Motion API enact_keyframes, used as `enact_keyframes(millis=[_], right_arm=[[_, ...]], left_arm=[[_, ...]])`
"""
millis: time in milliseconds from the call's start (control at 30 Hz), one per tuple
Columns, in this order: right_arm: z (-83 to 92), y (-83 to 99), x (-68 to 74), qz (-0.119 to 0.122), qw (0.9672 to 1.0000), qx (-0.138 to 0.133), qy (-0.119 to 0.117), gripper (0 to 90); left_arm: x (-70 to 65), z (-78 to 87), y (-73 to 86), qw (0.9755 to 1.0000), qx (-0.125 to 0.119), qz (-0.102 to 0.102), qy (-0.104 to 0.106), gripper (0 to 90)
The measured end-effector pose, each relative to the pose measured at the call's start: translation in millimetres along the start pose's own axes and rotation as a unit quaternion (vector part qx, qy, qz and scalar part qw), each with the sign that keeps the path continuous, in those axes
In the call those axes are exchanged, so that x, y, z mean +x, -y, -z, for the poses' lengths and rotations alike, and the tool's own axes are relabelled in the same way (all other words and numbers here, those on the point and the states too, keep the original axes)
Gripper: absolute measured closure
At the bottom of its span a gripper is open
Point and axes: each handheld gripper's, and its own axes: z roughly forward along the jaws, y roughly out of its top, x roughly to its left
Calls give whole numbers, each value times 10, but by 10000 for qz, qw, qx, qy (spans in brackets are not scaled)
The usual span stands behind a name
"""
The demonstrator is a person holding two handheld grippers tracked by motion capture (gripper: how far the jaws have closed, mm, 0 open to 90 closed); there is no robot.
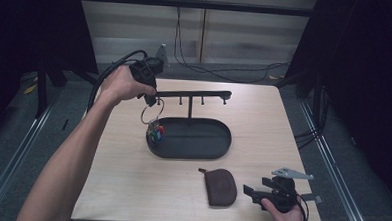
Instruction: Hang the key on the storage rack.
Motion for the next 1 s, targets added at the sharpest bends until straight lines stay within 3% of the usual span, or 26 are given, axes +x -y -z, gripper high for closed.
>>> enact_keyframes(millis=[133,200,300,367,467,533,833,900,1000], right_arm=[[-2,0,2,1,10000,3,-4,162],[-2,0,5,9,10000,17,14,162],[-2,0,3,6,10000,9,-1,162],[-3,0,2,4,10000,9,-8,162],[-2,0,4,17,10000,2,-5,162],[-1,0,4,19,10000,0,-5,162],[1,-1,8,35,10000,-7,9,162],[1,-1,7,27,10000,-6,10,162],[-2,-1,9,34,10000,3,28,162]], left_arm=[[60,-3,-19,9996,-118,55,-232,878],[90,-18,-21,9998,-101,55,-148,877],[79,-33,-36,9997,-115,117,-183,877],[88,-39,-45,9996,-99,62,-240,876],[85,-77,-57,9991,-127,160,-380,863],[89,-94,-62,9989,-87,254,-397,851],[126,-143,-35,9990,-78,274,-340,825],[128,-153,-25,9984,-84,405,-394,807],[139,-146,-12,9988,-103,373,-302,793]])
